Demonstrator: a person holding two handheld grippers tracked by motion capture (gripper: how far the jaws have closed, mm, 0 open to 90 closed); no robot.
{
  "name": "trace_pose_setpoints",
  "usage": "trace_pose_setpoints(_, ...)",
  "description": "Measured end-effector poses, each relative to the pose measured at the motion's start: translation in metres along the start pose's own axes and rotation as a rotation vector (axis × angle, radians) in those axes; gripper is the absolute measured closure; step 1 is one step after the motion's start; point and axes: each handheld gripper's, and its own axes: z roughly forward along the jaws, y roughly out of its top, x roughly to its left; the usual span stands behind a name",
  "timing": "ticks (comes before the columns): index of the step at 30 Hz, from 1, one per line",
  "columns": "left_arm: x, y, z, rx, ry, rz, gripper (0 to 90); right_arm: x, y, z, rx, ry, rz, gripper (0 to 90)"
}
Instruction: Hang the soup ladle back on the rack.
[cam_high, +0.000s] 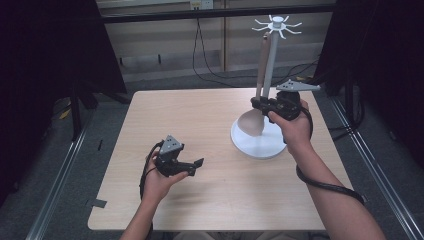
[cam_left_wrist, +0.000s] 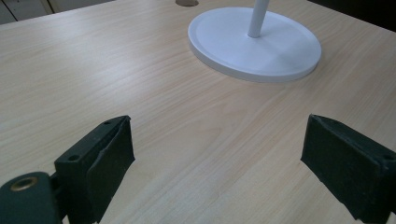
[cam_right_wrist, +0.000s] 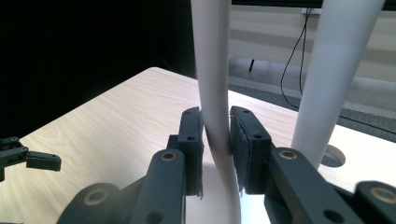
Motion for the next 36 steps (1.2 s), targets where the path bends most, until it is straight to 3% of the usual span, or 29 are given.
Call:
trace_pose_setpoints(6,0.001,0.000,0.000,-0.006,-0.005,-0.006,8.8,0.002,0.001,0.001,0.001,0.000,0.014,68.4)
trace_pose_setpoints(20,-0.001,0.002,0.000,-0.009,-0.007,-0.002,8.8,0.006,-0.002,-0.004,0.017,-0.001,0.024,34.0)
trace_pose_setpoints(36,-0.003,0.002,0.000,-0.011,-0.011,-0.001,8.5,0.011,-0.011,-0.012,0.036,-0.006,0.017,16.5)
